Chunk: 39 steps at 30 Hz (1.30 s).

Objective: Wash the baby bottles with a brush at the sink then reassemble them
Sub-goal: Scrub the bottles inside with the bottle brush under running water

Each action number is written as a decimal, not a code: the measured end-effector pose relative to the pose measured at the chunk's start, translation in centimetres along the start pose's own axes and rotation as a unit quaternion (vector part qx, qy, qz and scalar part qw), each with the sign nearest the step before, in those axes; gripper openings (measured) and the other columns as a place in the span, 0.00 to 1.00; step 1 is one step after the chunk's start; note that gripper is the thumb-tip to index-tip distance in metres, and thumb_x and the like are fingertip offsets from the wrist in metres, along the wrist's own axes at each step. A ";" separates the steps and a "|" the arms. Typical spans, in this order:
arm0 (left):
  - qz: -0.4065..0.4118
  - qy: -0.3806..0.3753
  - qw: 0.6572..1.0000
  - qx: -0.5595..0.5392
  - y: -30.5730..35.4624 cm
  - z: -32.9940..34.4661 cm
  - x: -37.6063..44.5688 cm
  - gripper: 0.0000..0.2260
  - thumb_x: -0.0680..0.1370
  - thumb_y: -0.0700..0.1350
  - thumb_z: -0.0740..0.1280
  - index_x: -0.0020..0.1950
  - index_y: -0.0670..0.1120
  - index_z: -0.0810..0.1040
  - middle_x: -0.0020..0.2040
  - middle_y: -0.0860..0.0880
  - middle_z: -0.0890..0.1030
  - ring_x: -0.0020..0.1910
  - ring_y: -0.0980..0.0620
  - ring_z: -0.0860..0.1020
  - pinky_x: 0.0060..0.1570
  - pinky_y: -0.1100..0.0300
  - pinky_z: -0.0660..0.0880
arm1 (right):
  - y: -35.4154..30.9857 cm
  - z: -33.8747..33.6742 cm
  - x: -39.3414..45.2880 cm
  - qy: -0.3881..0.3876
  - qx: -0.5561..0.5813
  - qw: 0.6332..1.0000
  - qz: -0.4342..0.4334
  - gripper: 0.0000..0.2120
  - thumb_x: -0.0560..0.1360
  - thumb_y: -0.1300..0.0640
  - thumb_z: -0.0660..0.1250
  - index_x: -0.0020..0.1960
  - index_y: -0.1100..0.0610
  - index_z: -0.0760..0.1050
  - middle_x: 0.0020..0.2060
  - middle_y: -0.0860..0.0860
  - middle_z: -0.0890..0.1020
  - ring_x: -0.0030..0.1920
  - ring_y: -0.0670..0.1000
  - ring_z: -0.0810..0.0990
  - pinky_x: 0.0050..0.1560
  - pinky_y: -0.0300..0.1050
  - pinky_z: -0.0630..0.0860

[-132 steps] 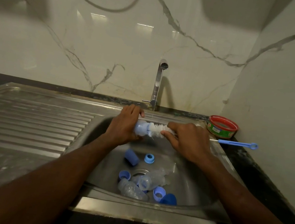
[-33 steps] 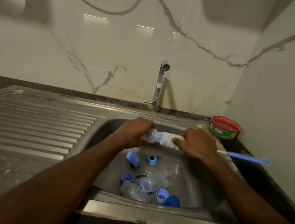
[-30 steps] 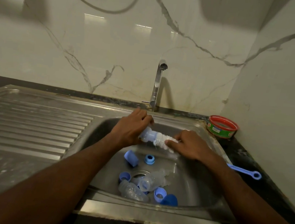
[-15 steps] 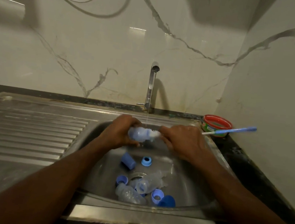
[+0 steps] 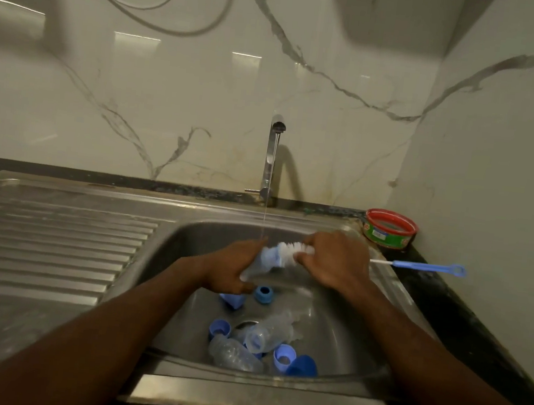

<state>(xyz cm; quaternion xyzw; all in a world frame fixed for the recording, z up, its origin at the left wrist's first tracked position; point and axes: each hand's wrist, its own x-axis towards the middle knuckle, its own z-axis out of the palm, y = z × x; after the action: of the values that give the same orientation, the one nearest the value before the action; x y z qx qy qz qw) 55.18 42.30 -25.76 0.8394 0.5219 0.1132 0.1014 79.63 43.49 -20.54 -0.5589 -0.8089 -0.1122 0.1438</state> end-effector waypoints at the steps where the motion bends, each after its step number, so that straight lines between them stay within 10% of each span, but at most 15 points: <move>1: 0.005 -0.004 0.999 0.036 0.0 0.1 0.1 0.37 0.76 0.51 0.73 0.81 0.50 0.59 0.76 0.48 0.67 0.74 0.49 0.68 0.73 0.49 0.66 | 0.1 0.1 0.1 -0.047 0.009 0.998 0.034 0.18 0.75 0.35 0.67 0.56 0.46 0.80 0.47 0.49 0.83 0.47 0.51 0.80 0.54 0.52 0.79; 7: 0.018 0.204 0.964 0.172 0.1 -0.6 1.0 0.39 0.65 0.61 0.79 0.71 0.51 0.69 0.65 0.50 0.71 0.62 0.50 0.70 0.57 0.54 0.73 | 0.5 -0.3 -0.3 -0.109 0.078 0.991 0.002 0.22 0.76 0.33 0.65 0.61 0.47 0.81 0.53 0.50 0.84 0.51 0.51 0.80 0.56 0.54 0.77; 13: -0.018 0.016 0.999 0.048 0.4 -0.1 0.2 0.28 0.77 0.54 0.73 0.73 0.49 0.68 0.68 0.47 0.75 0.62 0.51 0.74 0.64 0.54 0.72 | 0.6 -0.8 -0.6 -0.071 0.030 0.997 0.017 0.24 0.76 0.32 0.65 0.63 0.46 0.80 0.54 0.49 0.84 0.53 0.51 0.80 0.54 0.50 0.77; 27: -0.229 0.013 0.951 0.207 -1.9 -1.5 -2.3 0.22 0.76 0.47 0.73 0.68 0.50 0.72 0.68 0.47 0.73 0.66 0.47 0.75 0.64 0.52 0.74 | 4.5 -5.5 -1.3 -0.102 -0.146 0.984 -0.021 0.24 0.74 0.31 0.64 0.60 0.46 0.79 0.51 0.46 0.82 0.47 0.46 0.77 0.46 0.42 0.72; 39: -0.239 0.091 0.924 0.283 1.0 0.8 1.1 0.20 0.78 0.47 0.71 0.70 0.47 0.73 0.69 0.44 0.70 0.68 0.46 0.70 0.68 0.53 0.70 | 2.3 -3.0 -0.9 -0.122 -0.126 0.984 -0.010 0.22 0.75 0.37 0.68 0.62 0.49 0.79 0.54 0.49 0.82 0.52 0.50 0.80 0.47 0.45 0.71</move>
<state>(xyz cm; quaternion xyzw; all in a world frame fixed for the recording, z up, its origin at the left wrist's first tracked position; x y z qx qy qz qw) 56.79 42.78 -26.17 0.6696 0.7243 0.0095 -0.1641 82.40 42.47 -18.02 -0.5735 -0.8057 -0.1454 -0.0288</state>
